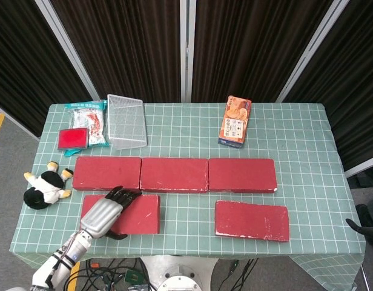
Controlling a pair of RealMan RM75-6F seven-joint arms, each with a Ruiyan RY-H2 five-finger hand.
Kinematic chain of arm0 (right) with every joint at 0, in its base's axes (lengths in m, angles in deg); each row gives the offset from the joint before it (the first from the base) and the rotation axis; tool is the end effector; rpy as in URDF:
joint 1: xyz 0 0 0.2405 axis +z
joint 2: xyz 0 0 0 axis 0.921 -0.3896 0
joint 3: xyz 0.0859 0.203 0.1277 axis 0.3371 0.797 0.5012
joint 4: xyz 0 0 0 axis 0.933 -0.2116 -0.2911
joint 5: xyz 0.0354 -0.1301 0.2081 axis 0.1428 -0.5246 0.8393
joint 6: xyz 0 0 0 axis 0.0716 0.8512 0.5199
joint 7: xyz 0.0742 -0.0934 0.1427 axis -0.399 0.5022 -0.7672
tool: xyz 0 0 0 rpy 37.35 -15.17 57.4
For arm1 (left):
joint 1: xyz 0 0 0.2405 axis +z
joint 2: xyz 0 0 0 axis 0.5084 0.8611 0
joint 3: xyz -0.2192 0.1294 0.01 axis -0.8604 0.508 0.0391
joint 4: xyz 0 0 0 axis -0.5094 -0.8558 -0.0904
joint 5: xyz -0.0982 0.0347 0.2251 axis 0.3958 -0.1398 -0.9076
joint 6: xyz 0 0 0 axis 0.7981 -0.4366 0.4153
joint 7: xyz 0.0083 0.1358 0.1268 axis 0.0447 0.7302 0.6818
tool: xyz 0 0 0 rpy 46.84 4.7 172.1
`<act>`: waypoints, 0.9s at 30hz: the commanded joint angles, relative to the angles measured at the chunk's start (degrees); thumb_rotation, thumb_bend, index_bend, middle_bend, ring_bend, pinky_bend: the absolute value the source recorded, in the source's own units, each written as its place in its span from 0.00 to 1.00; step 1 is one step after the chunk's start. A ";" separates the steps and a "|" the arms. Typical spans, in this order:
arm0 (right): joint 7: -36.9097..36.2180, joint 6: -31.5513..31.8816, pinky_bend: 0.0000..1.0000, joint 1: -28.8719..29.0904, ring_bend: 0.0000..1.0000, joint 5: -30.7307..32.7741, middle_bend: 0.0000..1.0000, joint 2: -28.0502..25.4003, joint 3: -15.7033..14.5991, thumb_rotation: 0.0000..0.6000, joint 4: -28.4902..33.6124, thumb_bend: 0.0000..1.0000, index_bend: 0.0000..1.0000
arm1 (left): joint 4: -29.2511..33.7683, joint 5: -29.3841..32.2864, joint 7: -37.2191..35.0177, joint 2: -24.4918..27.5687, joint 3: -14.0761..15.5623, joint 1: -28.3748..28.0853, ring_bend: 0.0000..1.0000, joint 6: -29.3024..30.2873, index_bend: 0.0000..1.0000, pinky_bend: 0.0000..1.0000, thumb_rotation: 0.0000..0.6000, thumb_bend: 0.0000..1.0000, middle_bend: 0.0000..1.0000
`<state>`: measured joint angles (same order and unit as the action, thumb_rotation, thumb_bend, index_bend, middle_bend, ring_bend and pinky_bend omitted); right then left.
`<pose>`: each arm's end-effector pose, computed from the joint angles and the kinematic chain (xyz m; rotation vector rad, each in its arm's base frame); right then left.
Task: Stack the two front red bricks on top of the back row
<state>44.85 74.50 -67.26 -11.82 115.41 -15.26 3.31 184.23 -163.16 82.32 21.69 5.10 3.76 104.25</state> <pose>-0.3509 -0.2030 0.1978 1.2601 -0.9130 0.9874 -0.1321 0.2413 -0.0016 -1.9967 -1.1355 -0.9387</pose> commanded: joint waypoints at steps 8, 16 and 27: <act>0.61 0.12 0.00 -0.32 0.00 0.50 0.00 -0.51 0.11 1.00 0.68 0.00 0.00 | -9.56 13.14 -8.27 0.30 -11.95 -13.61 0.10 -12.50 0.04 0.00 1.00 0.17 0.18; 1.79 -0.84 0.00 0.00 0.00 0.97 0.00 -0.53 0.15 1.00 1.36 0.00 0.00 | -18.22 16.67 -10.78 -3.11 -12.17 -18.95 0.10 -18.70 0.04 0.00 1.00 0.17 0.18; 2.39 -2.20 0.00 0.50 0.00 1.79 0.00 -0.03 0.28 1.00 1.30 0.00 0.00 | -25.61 17.85 -12.65 -5.07 -11.37 -23.29 0.10 -22.94 0.04 0.00 1.00 0.17 0.18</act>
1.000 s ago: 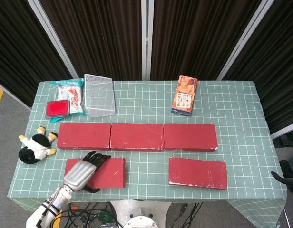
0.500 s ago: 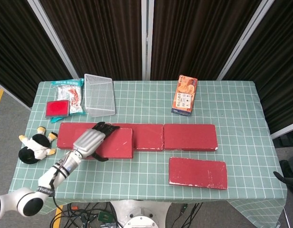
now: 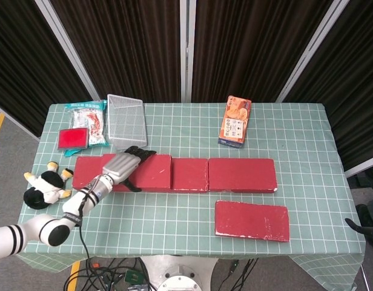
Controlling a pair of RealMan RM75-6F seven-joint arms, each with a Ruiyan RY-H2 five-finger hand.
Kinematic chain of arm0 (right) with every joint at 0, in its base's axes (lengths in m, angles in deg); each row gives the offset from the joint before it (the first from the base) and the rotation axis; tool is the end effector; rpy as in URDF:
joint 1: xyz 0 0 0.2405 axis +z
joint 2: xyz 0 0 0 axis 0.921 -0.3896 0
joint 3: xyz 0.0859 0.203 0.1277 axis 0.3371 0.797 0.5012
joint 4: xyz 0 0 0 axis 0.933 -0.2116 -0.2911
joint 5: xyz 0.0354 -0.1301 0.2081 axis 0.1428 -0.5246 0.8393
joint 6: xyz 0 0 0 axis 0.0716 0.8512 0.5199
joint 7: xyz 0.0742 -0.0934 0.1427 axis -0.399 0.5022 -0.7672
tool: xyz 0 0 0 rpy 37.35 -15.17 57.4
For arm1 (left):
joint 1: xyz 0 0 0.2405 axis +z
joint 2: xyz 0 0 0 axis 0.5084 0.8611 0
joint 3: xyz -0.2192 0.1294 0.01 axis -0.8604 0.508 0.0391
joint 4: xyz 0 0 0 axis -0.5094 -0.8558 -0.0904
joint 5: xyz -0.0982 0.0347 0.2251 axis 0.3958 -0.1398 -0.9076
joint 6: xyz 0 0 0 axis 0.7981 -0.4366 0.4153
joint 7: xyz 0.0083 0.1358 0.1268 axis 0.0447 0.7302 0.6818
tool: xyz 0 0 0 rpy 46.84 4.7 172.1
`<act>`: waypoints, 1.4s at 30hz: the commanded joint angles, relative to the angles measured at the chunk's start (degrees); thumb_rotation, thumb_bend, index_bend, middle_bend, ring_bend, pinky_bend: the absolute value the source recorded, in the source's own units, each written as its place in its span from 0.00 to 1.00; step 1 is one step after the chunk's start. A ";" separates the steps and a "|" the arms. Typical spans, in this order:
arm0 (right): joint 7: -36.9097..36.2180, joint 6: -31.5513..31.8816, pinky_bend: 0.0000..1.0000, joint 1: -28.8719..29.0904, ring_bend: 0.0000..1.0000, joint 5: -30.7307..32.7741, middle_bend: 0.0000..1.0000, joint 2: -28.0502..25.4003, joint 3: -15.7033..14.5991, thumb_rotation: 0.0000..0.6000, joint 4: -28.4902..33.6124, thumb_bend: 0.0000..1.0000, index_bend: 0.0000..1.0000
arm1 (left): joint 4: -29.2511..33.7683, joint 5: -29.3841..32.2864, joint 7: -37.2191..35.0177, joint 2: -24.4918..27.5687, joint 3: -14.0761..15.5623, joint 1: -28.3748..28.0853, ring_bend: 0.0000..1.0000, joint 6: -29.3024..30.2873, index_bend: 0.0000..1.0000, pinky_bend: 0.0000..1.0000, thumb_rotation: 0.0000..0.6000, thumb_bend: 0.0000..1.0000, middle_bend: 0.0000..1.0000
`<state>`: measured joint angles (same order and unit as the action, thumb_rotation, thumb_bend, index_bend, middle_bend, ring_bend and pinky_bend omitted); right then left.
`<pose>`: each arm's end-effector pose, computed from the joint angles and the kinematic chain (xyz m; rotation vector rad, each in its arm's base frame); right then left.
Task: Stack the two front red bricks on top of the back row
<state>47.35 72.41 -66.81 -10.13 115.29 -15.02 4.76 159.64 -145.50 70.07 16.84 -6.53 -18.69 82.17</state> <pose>-0.3521 -0.2068 0.1928 1.2564 -0.9289 0.9433 -0.1119 0.3988 -0.0241 -2.0559 -1.1494 -0.8465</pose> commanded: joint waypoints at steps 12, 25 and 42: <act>-0.79 -0.72 0.00 0.17 0.00 0.54 0.00 0.47 0.10 1.00 -1.12 0.00 0.00 | -3.53 -1.17 -2.21 -1.41 1.58 -2.53 0.10 -1.46 0.04 0.00 1.00 0.17 0.18; -1.05 -0.58 0.00 -0.03 0.00 0.79 0.00 0.26 0.23 1.00 -1.06 0.00 0.00 | -4.85 -3.61 -5.02 -1.69 2.53 -2.53 0.10 -0.86 0.05 0.00 1.00 0.17 0.18; -0.07 -1.14 0.00 0.19 0.00 0.95 0.00 0.78 0.18 1.00 -1.16 0.00 0.00 | -6.39 -5.13 -7.27 -2.55 3.34 -2.76 0.09 -0.60 0.05 0.00 1.00 0.17 0.18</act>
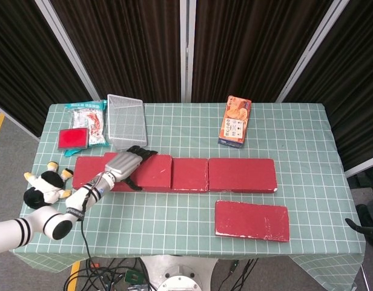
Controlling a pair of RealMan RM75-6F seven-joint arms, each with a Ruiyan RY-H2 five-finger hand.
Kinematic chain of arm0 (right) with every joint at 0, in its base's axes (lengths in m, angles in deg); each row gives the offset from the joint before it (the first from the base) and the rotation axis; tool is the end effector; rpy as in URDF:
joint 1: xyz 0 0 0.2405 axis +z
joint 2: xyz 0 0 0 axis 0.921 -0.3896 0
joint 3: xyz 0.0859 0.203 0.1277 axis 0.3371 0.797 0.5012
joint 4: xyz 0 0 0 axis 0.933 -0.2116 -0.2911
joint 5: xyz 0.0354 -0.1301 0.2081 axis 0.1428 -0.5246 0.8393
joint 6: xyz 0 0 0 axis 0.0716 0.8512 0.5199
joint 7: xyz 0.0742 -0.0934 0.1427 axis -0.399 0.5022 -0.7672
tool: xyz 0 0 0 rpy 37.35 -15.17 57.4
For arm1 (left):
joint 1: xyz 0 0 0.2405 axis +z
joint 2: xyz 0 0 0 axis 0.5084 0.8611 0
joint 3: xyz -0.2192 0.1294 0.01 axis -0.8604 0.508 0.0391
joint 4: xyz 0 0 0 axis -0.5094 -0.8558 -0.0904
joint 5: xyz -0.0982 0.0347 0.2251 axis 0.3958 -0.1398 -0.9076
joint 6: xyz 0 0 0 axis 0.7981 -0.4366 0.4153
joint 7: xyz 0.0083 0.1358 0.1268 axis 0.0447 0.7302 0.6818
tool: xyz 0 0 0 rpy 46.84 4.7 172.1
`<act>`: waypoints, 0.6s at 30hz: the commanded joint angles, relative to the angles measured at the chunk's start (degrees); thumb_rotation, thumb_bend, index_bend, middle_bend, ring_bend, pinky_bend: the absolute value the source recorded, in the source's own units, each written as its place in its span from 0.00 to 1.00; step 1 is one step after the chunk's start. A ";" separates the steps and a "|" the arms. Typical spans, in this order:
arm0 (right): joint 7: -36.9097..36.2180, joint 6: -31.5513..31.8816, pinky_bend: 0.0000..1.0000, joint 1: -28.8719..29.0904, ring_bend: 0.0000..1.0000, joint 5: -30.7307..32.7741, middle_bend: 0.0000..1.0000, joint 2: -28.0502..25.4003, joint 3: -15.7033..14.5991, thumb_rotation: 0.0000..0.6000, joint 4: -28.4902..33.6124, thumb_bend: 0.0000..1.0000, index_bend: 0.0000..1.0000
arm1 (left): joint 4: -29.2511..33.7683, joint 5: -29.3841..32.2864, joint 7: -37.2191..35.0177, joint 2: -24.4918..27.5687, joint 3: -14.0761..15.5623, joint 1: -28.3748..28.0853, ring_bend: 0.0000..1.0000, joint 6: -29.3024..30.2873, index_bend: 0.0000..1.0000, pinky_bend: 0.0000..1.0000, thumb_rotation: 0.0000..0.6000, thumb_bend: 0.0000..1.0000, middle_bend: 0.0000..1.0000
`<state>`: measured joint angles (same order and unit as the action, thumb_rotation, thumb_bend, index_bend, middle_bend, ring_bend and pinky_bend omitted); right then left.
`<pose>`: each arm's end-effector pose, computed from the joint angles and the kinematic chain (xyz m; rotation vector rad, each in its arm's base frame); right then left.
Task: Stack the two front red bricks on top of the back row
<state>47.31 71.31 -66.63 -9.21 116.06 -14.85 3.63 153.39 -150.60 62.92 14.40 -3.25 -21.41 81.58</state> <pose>-0.3589 -0.2084 0.1901 1.2492 -0.9404 0.9244 -0.1218 0.4101 -0.0361 -2.0900 -1.1366 -0.8304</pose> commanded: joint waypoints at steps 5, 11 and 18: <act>-0.08 -0.18 0.00 0.07 0.00 0.01 0.00 0.07 0.00 1.00 -0.15 0.00 0.00 | -0.54 -0.05 -0.53 -0.34 0.10 -0.12 0.09 0.13 0.05 0.00 1.00 0.17 0.18; -0.07 -0.12 0.00 0.05 0.00 0.01 0.00 0.08 0.04 1.00 -0.16 0.00 0.00 | -0.27 -0.77 -0.81 -0.07 0.13 -0.18 0.09 0.51 0.05 0.00 1.00 0.17 0.18; 0.10 -0.29 0.00 0.15 0.00 0.00 0.00 0.13 0.02 1.00 -0.11 0.00 0.00 | -0.24 -0.97 -0.82 0.25 0.17 -0.57 0.09 0.33 0.05 0.00 1.00 0.17 0.18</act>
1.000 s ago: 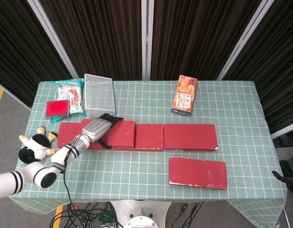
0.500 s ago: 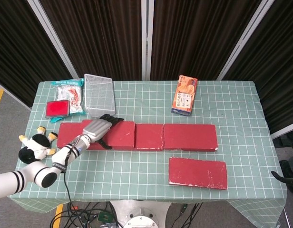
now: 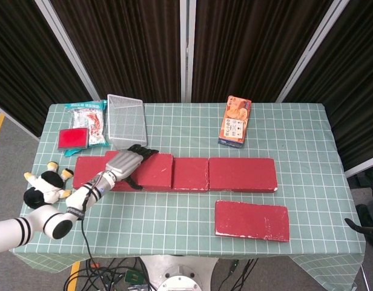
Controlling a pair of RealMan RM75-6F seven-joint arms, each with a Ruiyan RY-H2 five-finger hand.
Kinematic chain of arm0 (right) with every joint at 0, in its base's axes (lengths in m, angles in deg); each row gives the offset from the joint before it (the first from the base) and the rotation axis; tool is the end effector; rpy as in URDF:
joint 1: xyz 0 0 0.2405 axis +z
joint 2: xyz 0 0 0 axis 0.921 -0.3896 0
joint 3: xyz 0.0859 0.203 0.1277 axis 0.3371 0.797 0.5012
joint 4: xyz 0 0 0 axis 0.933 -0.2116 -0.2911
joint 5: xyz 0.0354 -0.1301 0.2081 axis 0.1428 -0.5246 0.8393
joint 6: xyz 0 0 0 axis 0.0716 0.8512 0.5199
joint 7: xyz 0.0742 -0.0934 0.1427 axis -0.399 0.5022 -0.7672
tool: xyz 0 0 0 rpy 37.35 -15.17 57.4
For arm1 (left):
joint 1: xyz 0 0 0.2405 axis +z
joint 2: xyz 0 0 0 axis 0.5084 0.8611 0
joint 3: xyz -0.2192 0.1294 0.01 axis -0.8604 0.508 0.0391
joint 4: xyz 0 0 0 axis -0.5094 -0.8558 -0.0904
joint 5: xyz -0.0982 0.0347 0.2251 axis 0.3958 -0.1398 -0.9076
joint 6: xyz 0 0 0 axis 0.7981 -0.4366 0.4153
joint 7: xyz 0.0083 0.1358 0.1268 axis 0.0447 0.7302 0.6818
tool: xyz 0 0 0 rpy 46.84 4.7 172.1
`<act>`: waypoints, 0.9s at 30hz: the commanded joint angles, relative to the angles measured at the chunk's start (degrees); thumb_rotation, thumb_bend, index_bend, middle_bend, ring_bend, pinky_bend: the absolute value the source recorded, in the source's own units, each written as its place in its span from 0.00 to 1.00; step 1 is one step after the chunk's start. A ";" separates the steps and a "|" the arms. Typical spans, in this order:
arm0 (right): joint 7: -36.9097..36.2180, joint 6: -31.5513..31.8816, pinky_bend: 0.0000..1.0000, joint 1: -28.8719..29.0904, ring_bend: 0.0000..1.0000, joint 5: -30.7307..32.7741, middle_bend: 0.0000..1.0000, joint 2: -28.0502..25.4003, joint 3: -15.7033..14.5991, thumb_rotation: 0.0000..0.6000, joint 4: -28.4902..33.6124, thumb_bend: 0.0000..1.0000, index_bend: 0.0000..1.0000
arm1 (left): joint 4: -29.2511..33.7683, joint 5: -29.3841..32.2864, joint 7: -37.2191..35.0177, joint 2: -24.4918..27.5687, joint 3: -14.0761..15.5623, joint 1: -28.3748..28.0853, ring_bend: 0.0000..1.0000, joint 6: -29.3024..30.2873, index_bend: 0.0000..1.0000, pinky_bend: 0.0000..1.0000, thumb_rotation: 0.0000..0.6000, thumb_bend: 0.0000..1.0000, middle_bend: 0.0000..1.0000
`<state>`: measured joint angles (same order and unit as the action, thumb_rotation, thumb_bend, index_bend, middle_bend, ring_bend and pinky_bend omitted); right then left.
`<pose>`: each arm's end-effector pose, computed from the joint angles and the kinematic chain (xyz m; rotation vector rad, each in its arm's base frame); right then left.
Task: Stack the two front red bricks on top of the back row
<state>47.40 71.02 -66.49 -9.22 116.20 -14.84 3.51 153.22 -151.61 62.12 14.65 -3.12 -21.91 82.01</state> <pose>-0.3592 -0.2094 0.1888 1.2528 -0.9424 0.9221 -0.1181 0.4123 -0.0335 -2.0968 -1.1169 -0.8437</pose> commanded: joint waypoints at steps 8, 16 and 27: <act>0.20 -0.04 0.00 -0.04 0.00 0.11 0.00 -0.08 0.00 1.00 0.09 0.00 0.00 | -0.55 -0.59 0.34 -0.19 0.61 -0.40 0.08 -0.36 0.06 0.00 1.00 0.17 0.18; 0.21 -0.22 0.00 0.04 0.00 0.17 0.00 0.01 -0.01 1.00 0.01 0.00 0.00 | -1.04 0.25 0.20 -0.57 0.50 -0.50 0.07 -0.12 0.06 0.00 1.00 0.17 0.18; 0.37 -0.48 0.00 0.17 0.00 0.23 0.00 0.09 0.01 1.00 -0.04 0.00 0.00 | -1.16 0.78 -0.23 -0.66 0.65 -0.42 0.07 -0.17 0.06 0.00 1.00 0.16 0.18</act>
<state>47.78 70.55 -66.31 -8.99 116.28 -14.83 3.47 152.06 -150.83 61.89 13.99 -2.47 -22.33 81.84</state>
